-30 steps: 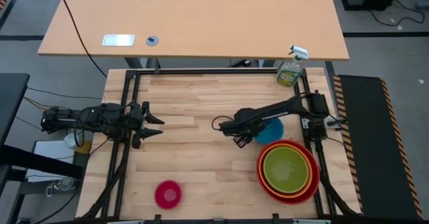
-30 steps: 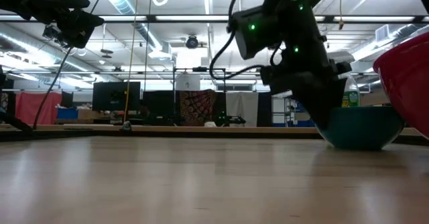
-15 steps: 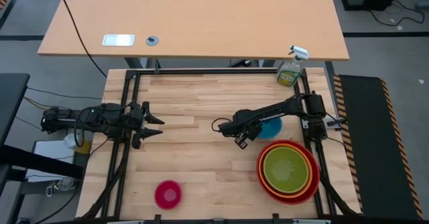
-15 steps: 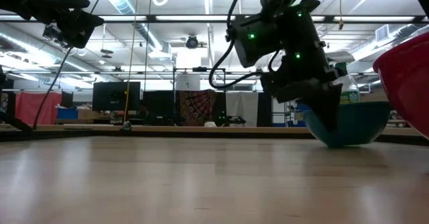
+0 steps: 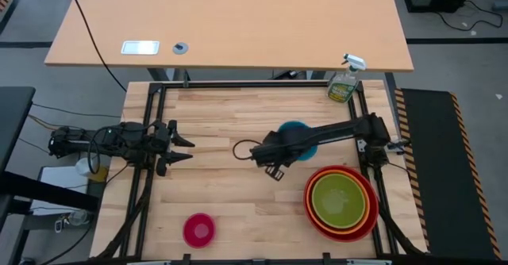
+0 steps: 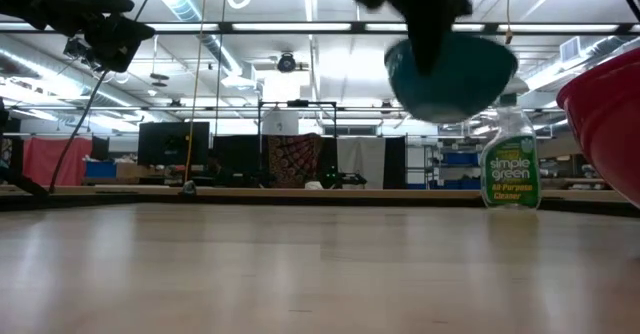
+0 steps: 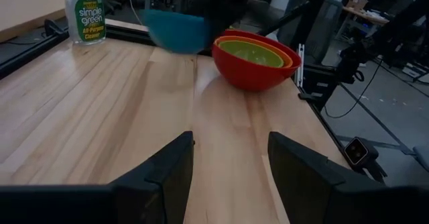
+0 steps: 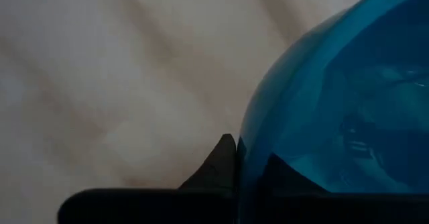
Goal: Nest bowls inside each other
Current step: Stack the blue bowl on top of the green bowl, then stack the pink bowl on top of the blue bowl
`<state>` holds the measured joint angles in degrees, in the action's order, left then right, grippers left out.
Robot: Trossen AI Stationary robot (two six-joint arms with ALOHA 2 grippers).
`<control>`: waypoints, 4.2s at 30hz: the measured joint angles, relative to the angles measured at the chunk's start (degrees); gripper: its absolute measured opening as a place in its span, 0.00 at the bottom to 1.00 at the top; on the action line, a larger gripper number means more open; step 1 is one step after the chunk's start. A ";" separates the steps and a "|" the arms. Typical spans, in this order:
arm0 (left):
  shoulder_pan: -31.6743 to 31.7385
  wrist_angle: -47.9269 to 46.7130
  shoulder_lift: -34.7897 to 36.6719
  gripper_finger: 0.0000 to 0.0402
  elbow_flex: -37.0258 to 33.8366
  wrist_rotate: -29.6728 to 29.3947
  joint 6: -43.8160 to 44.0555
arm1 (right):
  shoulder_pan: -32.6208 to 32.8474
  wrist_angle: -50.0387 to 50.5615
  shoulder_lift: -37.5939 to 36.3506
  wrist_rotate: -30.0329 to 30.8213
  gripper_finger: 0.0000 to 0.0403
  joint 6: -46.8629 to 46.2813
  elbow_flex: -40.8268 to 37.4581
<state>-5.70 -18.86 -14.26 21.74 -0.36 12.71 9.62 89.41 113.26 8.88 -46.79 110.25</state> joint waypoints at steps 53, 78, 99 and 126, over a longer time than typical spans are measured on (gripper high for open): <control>-0.02 4.11 0.01 0.48 0.02 0.00 1.27 | 28.62 -24.78 -19.20 -19.94 0.35 -43.06 -40.17; -0.06 4.04 -0.48 0.48 0.02 4.75 -0.07 | 17.24 -35.08 -13.13 -5.49 0.47 -17.44 -18.35; -31.36 -18.75 -46.15 0.48 16.38 -4.07 17.92 | 7.76 -35.83 -0.75 -4.96 0.47 7.50 -11.88; -37.07 -1.88 -61.22 0.48 16.63 -6.78 33.04 | 12.77 -39.69 -1.41 3.63 0.47 5.00 -11.86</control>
<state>-42.77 -20.73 -75.48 38.37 -7.14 45.75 22.39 49.71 111.85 12.51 -41.78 98.39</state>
